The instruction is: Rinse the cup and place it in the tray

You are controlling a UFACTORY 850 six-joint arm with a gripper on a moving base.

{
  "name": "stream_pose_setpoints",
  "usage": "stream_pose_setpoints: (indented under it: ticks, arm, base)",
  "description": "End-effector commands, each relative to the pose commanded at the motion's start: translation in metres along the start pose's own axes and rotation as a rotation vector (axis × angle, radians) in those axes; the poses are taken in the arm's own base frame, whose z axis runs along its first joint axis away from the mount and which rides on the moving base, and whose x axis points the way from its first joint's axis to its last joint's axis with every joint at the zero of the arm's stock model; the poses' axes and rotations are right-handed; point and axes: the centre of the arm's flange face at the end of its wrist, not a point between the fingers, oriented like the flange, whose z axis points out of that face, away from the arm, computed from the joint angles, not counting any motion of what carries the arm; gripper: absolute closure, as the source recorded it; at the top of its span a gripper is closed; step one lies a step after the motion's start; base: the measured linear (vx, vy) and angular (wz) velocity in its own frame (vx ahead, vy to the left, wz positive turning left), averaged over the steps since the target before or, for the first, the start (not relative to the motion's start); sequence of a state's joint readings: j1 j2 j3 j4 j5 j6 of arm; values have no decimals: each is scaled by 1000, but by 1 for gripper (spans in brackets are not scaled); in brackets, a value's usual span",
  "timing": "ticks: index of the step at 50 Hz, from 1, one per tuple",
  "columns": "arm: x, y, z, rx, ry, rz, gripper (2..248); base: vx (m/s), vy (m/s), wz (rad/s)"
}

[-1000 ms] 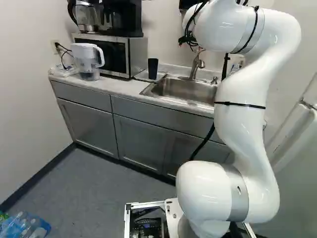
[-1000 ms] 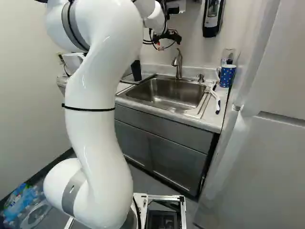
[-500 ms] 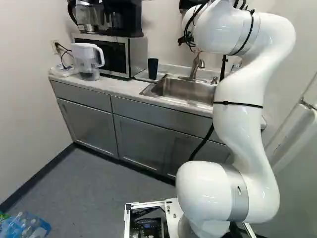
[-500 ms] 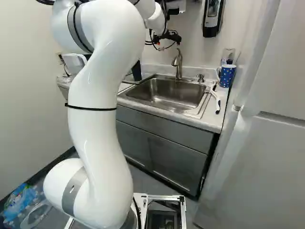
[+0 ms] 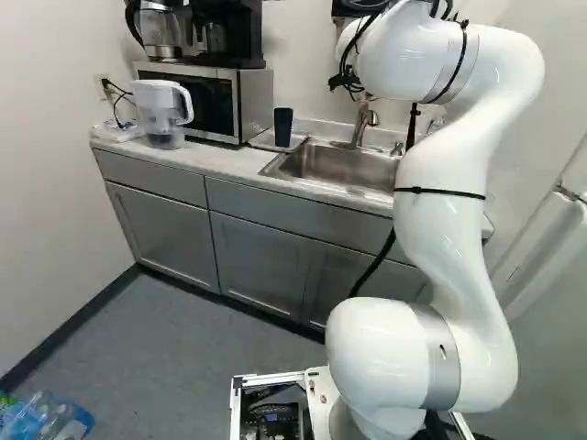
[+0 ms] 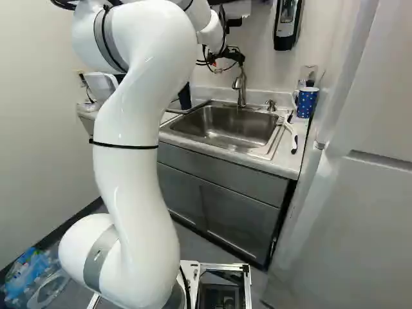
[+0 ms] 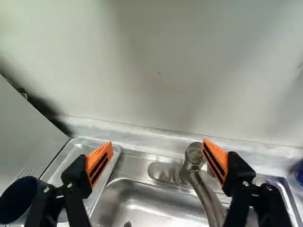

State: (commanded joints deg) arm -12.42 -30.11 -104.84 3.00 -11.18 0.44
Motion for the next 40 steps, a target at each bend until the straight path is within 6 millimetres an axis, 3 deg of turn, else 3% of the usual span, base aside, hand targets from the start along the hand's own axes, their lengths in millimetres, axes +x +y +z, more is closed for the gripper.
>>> stream_pose_setpoints:
  ticks: [40]
  arm:
    - [-7, 0, 5, -1, -14, 0, 3]
  base:
    - [0, 0, 0]
